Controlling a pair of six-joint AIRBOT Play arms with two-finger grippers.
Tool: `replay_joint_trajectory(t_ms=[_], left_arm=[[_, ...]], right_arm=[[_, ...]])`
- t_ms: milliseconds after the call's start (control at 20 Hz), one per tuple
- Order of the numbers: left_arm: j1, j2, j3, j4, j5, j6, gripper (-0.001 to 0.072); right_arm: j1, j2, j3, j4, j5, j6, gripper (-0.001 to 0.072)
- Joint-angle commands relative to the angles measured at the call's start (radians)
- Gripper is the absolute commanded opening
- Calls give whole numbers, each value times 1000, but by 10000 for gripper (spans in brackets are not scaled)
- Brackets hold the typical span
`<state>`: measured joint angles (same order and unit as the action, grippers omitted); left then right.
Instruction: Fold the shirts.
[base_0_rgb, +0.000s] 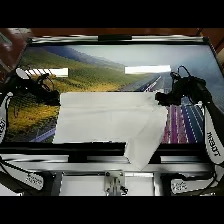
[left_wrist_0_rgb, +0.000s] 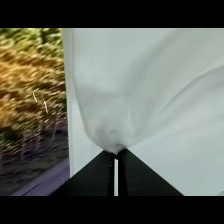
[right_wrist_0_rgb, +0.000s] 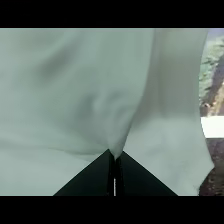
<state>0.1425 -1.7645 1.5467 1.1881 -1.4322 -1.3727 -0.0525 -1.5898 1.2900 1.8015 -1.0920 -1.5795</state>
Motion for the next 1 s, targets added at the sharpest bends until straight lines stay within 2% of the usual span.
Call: replay_joint_trajectory(t_ms=[0,350,400,450,500,550,700,850,950], left_arm=[[-13,-2,0,5,-28,-4,34],[-43,-6,-1,6,-28,-19,35],[-43,-6,-1,6,-34,-19,73],[-39,-6,-1,10,-48,-21,338],[-32,-6,3,22,-71,-38,583],[-19,-3,13,60,-98,-71,614],[36,43,31,163,-193,-87,608],[108,127,-12,182,-245,-87,606],[143,216,-166,182,-216,-85,606]], right_arm=[[0,-10,0,-32,-23,35,56],[0,-24,0,-29,-12,57,59],[-1,-21,1,-20,-18,57,158],[-1,-16,7,-23,-39,55,377],[-1,-5,18,-31,-73,27,497],[-3,10,39,-58,-124,-7,497],[-31,81,97,-201,-299,-69,497],[-145,149,80,-198,-460,-82,497],[-237,202,5,-175,-492,-99,496]])
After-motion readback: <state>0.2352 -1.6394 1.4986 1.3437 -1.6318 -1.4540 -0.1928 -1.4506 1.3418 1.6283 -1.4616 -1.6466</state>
